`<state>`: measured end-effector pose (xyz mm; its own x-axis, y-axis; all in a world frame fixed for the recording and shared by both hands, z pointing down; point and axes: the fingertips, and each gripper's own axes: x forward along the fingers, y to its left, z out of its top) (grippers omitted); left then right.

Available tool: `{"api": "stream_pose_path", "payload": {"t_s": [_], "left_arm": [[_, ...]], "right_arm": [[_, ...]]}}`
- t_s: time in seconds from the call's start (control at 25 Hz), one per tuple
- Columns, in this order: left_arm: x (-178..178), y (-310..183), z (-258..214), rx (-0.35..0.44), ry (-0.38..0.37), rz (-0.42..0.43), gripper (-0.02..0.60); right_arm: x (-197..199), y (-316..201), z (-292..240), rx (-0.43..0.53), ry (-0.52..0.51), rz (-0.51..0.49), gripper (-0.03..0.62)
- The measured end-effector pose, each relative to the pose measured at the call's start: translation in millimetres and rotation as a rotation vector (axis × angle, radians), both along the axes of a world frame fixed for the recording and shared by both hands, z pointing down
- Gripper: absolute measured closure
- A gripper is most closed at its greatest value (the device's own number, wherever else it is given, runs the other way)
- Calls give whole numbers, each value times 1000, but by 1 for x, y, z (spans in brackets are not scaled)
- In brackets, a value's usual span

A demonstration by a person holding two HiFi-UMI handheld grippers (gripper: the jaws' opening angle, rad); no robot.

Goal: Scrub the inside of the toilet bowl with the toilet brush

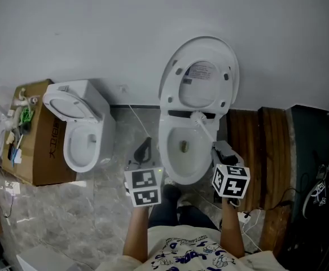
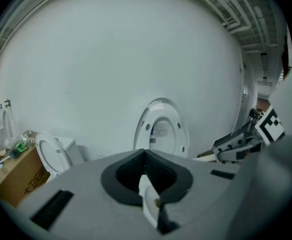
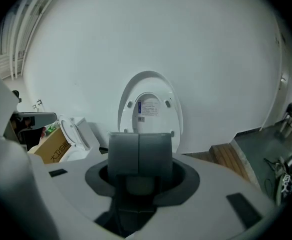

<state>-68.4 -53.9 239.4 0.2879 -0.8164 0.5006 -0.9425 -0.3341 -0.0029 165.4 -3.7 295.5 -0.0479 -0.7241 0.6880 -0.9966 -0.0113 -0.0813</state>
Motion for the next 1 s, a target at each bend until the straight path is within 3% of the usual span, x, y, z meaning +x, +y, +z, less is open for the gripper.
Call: {"api": "stream_pose_path", "payload": {"t_s": [0.44,1.0], "left_arm": [[0,-31,44,-84,-14,74,580],[5,-32,102,-194,-25,102,580]], "right_arm": [[-5,-12,40,-96,-4,61,425],[-11,-7,103,-246,-24,39,425]]}}
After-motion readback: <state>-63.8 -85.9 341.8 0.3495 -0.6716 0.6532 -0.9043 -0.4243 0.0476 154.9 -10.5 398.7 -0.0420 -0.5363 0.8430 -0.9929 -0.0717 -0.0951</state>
